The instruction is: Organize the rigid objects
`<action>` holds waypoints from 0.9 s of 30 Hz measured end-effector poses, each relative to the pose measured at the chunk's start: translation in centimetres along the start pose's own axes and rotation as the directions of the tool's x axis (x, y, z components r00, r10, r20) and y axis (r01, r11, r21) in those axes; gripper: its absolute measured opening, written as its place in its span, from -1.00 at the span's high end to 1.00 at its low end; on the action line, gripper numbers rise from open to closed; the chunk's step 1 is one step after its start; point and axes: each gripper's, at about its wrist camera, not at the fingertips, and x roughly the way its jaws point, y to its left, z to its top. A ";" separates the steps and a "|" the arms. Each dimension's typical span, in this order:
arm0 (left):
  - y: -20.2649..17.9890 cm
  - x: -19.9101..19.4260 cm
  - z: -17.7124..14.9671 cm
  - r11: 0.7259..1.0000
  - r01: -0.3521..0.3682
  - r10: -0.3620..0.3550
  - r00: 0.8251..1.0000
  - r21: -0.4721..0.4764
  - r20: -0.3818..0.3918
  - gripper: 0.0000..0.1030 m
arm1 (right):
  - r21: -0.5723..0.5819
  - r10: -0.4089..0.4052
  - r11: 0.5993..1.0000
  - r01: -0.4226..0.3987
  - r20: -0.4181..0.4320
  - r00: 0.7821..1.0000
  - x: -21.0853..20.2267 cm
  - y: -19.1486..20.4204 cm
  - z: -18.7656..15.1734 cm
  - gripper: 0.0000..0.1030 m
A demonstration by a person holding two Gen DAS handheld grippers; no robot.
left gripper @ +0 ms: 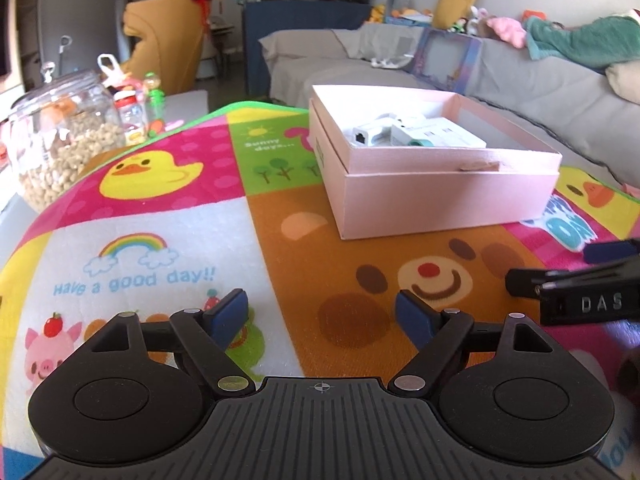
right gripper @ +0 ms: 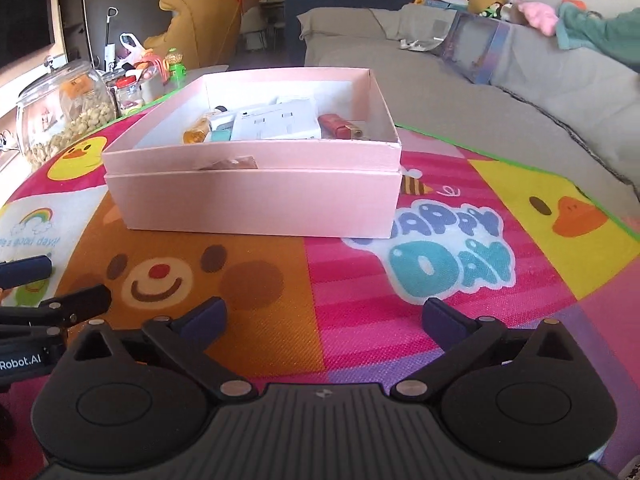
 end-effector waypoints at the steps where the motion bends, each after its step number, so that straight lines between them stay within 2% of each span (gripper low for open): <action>1: -0.1 0.1 0.1 1.000 -0.007 0.007 1.000 -0.002 0.002 -0.67 | -0.003 0.001 1.000 -0.001 0.015 1.000 0.0 0.0 -0.1 -1.00; 4: -0.3 0.3 0.2 1.000 -0.019 0.019 1.000 -0.010 0.003 -0.68 | 0.014 0.001 1.000 -0.001 0.041 0.999 0.1 -0.3 -0.3 -1.00; 9: -0.3 0.6 0.4 1.000 -0.019 0.019 1.000 -0.014 0.005 -0.69 | 0.006 -0.045 0.999 0.045 0.058 0.997 0.4 0.7 -0.2 -1.00; 27: -0.6 1.3 0.8 0.999 -0.029 0.029 1.000 -0.015 0.006 -0.74 | 0.030 -0.027 0.999 0.025 0.067 0.997 0.7 0.5 -0.1 -1.00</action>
